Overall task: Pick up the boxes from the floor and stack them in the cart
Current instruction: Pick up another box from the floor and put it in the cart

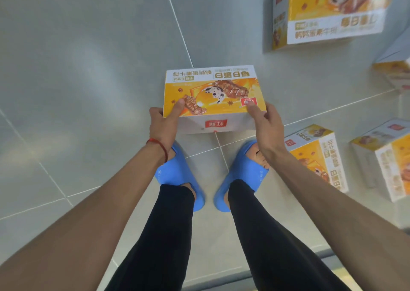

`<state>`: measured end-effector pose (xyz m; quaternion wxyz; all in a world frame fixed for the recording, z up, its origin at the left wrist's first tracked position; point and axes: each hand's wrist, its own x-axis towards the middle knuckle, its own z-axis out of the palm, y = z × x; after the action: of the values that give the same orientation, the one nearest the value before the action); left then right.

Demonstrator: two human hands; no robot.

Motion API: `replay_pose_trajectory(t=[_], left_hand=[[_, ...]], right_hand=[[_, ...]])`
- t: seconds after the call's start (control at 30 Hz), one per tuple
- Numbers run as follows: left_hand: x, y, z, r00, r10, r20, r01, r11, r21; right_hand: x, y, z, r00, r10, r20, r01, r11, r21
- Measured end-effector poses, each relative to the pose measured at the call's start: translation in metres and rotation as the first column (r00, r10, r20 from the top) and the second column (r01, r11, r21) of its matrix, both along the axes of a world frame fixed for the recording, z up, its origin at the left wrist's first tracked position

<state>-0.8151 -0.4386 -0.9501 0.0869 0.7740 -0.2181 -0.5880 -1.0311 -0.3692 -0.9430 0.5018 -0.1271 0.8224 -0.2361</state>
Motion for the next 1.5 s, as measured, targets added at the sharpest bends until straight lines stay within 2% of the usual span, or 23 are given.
replay_pose_trajectory(t=[0.1, 0.17, 0.27, 0.47, 0.6, 0.73, 0.87, 0.97, 1.13, 1.3, 1.4, 1.5], left_hand=[[-0.002, -0.01, -0.004, 0.999, 0.023, 0.028, -0.022, 0.999, -0.036], [-0.006, -0.015, -0.009, 0.998, 0.054, 0.011, -0.052, 0.991, -0.119], [-0.01, -0.02, -0.015, 0.999, 0.041, -0.024, -0.046, 0.97, -0.238], [-0.001, -0.021, 0.031, 0.992, 0.082, -0.091, -0.097, 0.981, -0.17], [0.014, -0.004, 0.111, 0.946, 0.192, -0.262, -0.216, 0.974, -0.063], [0.035, 0.016, 0.211, 0.95, 0.175, -0.258, -0.211, 0.971, -0.117], [0.062, 0.041, 0.309, 0.952, 0.15, -0.265, -0.201, 0.964, -0.176], [0.084, 0.063, 0.377, 0.949, 0.215, -0.233, -0.266, 0.939, -0.218], [0.121, 0.097, 0.469, 0.922, 0.365, -0.131, -0.388, 0.862, -0.327], [0.16, 0.137, 0.538, 0.852, 0.522, -0.037, -0.477, 0.745, -0.467], [0.187, 0.16, 0.575, 0.811, 0.584, -0.03, -0.501, 0.667, -0.551], [0.221, 0.182, 0.603, 0.778, 0.626, -0.055, -0.535, 0.615, -0.578]], right_hand=[[0.001, -0.01, -0.006, 0.999, 0.039, -0.024, -0.04, 0.998, -0.044], [0.003, -0.017, -0.013, 0.997, 0.065, -0.034, -0.068, 0.995, -0.08], [0.006, -0.025, -0.019, 1.0, -0.004, -0.005, 0.003, 0.989, -0.151], [0.01, -0.023, 0.018, 0.996, -0.045, 0.073, 0.056, 0.987, -0.152], [0.017, -0.018, 0.095, 0.993, 0.042, 0.112, -0.02, 0.983, -0.185], [0.029, -0.015, 0.191, 0.975, 0.139, 0.172, -0.107, 0.977, -0.187], [0.049, -0.014, 0.286, 0.961, 0.227, 0.156, -0.191, 0.958, -0.214], [0.072, -0.012, 0.352, 0.945, 0.293, 0.145, -0.256, 0.939, -0.232], [0.115, -0.013, 0.448, 0.892, 0.418, 0.171, -0.357, 0.885, -0.299], [0.174, -0.013, 0.525, 0.798, 0.581, 0.16, -0.496, 0.784, -0.372], [0.213, -0.01, 0.561, 0.735, 0.658, 0.164, -0.561, 0.725, -0.398], [0.258, -0.006, 0.593, 0.656, 0.746, 0.113, -0.635, 0.627, -0.45]])
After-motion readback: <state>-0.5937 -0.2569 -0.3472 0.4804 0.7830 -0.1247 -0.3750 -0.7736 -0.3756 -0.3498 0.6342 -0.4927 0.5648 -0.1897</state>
